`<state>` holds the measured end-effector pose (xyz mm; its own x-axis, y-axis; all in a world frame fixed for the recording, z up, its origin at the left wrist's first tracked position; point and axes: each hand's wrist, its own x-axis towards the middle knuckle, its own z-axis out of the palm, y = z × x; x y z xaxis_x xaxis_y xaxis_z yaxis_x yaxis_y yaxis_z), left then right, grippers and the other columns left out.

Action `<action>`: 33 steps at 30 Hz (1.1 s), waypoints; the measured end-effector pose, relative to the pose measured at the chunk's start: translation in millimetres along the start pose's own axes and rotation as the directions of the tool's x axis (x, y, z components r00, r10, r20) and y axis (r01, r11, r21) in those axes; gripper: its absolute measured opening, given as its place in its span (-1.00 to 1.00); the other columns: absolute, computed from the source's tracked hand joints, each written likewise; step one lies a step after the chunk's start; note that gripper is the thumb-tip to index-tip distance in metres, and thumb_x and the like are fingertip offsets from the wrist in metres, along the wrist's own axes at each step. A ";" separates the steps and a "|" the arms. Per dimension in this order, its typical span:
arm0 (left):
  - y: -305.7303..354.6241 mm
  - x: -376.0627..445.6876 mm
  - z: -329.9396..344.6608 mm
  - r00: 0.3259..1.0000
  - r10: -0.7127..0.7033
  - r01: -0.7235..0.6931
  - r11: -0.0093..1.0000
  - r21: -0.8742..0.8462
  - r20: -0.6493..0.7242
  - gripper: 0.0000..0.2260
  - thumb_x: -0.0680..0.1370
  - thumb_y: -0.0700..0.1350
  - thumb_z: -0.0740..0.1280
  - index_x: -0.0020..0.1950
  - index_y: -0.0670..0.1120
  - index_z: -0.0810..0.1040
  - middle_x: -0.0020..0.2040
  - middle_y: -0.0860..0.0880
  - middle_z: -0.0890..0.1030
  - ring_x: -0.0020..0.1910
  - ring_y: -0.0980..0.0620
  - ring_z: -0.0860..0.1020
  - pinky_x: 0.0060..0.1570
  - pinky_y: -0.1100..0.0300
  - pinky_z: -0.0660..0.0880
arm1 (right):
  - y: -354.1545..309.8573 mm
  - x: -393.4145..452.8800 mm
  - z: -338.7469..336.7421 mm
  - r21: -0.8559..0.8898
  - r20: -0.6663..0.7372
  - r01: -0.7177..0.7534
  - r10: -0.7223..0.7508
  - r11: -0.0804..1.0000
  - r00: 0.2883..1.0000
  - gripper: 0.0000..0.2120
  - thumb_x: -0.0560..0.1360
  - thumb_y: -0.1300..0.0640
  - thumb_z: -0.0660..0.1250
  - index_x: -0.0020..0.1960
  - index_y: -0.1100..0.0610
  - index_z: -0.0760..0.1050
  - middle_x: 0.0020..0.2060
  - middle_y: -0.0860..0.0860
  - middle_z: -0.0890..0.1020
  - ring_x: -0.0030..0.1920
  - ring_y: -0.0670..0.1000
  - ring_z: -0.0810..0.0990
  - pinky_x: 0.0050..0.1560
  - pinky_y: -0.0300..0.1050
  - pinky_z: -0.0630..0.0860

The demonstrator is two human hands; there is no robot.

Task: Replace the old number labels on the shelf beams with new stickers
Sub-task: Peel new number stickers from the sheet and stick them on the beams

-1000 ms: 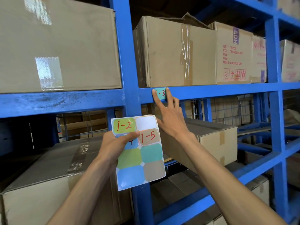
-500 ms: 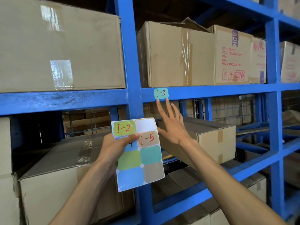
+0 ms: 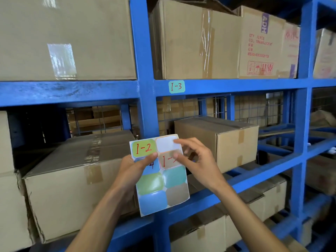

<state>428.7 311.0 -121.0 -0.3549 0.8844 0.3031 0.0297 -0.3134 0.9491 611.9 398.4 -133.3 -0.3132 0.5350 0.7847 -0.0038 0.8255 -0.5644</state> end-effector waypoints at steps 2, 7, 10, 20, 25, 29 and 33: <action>-6.9 -4.9 2.0 0.998 -0.032 0.034 0.998 -0.043 0.045 -0.79 0.47 -0.09 0.48 0.08 -0.10 0.70 -0.01 -0.13 0.76 -0.09 -0.11 0.74 -0.22 0.06 0.66 | 4.1 -10.5 -1.7 -0.067 0.045 -0.024 0.027 0.997 0.999 -0.60 0.43 -0.02 0.50 0.25 -0.07 0.59 0.03 -0.19 0.53 -0.04 -0.06 0.53 0.00 -0.16 0.54; -19.8 -13.1 6.6 0.990 -0.108 0.118 0.987 -0.106 0.094 -0.77 0.46 -0.07 0.49 0.08 -0.10 0.70 0.03 -0.20 0.74 -0.02 -0.25 0.71 -0.04 -0.18 0.65 | 11.3 -28.8 -4.0 -0.210 0.065 -0.010 0.024 0.978 0.998 -0.41 0.31 -0.26 0.49 0.30 -0.12 0.56 0.15 -0.23 0.41 0.18 -0.15 0.46 0.08 -0.30 0.45; -24.9 -16.5 9.4 0.988 -0.129 0.138 0.984 -0.110 0.081 -0.76 0.46 -0.09 0.49 0.09 -0.15 0.68 0.03 -0.23 0.73 0.00 -0.27 0.70 0.02 -0.24 0.63 | 11.9 -38.1 -5.1 -0.277 0.070 0.031 -0.012 0.960 0.998 -0.37 0.26 -0.34 0.46 0.27 -0.14 0.57 0.21 -0.25 0.35 0.21 -0.13 0.41 0.13 -0.21 0.48; -41.2 -26.0 20.3 0.983 -0.177 0.180 0.981 -0.068 0.052 -0.79 0.51 -0.12 0.46 0.10 -0.16 0.64 -0.04 -0.17 0.75 -0.13 -0.15 0.74 -0.17 -0.03 0.67 | 16.8 -57.7 -6.3 -0.547 0.059 0.286 -0.304 0.787 0.951 -0.59 0.38 -0.21 0.45 0.11 0.02 0.68 0.02 -0.08 0.64 0.03 0.00 0.51 -0.06 0.05 0.53; -52.3 -32.2 24.8 0.983 -0.181 0.181 0.983 -0.028 0.006 -0.80 0.49 -0.16 0.48 0.08 -0.21 0.66 -0.09 -0.20 0.75 -0.22 -0.13 0.72 -0.25 -0.02 0.66 | 24.9 -72.0 -2.4 -0.449 0.039 0.320 -0.340 0.834 0.940 -0.82 0.50 0.04 0.45 0.03 0.10 0.72 -0.05 -0.08 0.73 -0.08 -0.03 0.61 -0.07 -0.05 0.58; -68.2 -35.6 21.3 0.984 -0.169 0.172 0.984 0.044 -0.056 -0.81 0.48 -0.13 0.50 0.04 -0.18 0.67 -0.15 -0.15 0.76 -0.24 -0.10 0.73 -0.24 -0.02 0.66 | 29.8 -89.1 6.0 -0.248 -0.107 0.107 -0.137 0.963 0.985 -0.88 0.49 0.14 0.44 0.00 0.07 0.72 -0.20 -0.09 0.72 -0.23 -0.14 0.59 -0.21 -0.15 0.57; -83.9 -43.2 15.1 0.979 -0.180 0.187 0.980 0.071 -0.092 -0.85 0.47 -0.12 0.50 -0.02 -0.17 0.68 -0.20 -0.12 0.76 -0.31 -0.05 0.73 -0.39 0.11 0.62 | 36.8 -106.0 14.4 0.194 -0.230 -0.210 0.253 0.958 0.940 -0.90 0.52 0.15 0.43 -0.08 0.01 0.72 -0.28 -0.07 0.72 -0.31 -0.09 0.62 -0.24 -0.17 0.59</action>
<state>455.7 304.3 -212.4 -0.4389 0.8908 0.1180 0.0291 -0.1172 0.9927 631.2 369.4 -241.0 -0.0766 0.7530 0.6535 -0.1224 0.6434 -0.7557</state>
